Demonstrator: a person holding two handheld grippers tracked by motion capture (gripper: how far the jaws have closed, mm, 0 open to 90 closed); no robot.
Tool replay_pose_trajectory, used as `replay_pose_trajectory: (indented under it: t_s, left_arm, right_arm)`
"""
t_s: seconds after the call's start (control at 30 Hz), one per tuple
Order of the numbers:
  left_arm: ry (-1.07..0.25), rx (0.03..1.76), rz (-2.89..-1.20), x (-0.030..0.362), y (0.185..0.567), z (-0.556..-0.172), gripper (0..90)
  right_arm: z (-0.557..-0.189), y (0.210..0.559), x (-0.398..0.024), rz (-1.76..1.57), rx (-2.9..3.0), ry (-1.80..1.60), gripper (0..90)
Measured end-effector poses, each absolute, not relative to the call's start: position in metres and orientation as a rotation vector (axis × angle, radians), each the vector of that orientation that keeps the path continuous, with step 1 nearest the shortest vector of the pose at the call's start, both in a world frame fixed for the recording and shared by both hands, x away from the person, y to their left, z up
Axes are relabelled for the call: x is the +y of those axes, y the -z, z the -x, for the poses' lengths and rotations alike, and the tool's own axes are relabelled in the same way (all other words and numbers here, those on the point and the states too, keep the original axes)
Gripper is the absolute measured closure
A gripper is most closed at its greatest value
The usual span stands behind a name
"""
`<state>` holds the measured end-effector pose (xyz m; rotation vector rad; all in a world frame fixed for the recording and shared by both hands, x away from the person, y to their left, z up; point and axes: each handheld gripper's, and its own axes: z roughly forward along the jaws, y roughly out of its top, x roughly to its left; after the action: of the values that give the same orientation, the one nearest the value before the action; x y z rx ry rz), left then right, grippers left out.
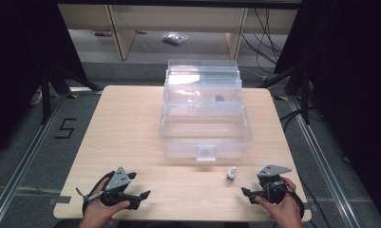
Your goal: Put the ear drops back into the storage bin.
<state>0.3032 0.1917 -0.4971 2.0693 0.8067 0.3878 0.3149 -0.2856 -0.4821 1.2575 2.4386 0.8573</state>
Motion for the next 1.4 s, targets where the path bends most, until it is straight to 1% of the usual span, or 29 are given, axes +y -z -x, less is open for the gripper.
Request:
replay_pose_trajectory:
  t_s: [0.73, 0.8, 0.9, 0.93, 1.07, 1.13, 1.33, 1.4]
  left_arm:
    - [-0.385, 0.802, -2.075, 0.192, 0.497, -0.304, 16.9]
    - [-0.376, 0.816, -2.044, 0.190, 0.498, -0.303, 16.8]
    - [-0.393, 0.794, -2.081, 0.192, 0.497, -0.304, 16.9]
    - [-0.390, 0.807, -2.057, 0.191, 0.498, -0.303, 16.8]
    - [-0.389, 0.805, -2.064, 0.191, 0.498, -0.303, 16.9]
    - [-0.381, 0.819, -2.040, 0.190, 0.499, -0.303, 16.8]
    - [-0.393, 0.808, -2.061, 0.191, 0.498, -0.303, 16.9]
    - [-0.381, 0.820, -2.044, 0.190, 0.498, -0.303, 16.9]
  right_arm:
    - [-0.315, 0.478, -0.281, -1.220, 2.465, -0.836, 20.9]
    - [-0.314, 0.477, -0.279, -1.248, 2.464, -0.836, 21.1]
    - [-0.314, 0.478, -0.278, -1.226, 2.474, -0.833, 21.1]
    - [-0.314, 0.477, -0.278, -1.234, 2.476, -0.832, 21.2]
    - [-0.314, 0.477, -0.275, -1.231, 2.472, -0.841, 21.4]
    - [-0.313, 0.478, -0.274, -1.220, 2.470, -0.848, 21.4]
    - [-0.313, 0.475, -0.271, -1.215, 2.504, -0.812, 21.6]
    - [-0.314, 0.476, -0.270, -1.189, 2.516, -0.812, 21.7]
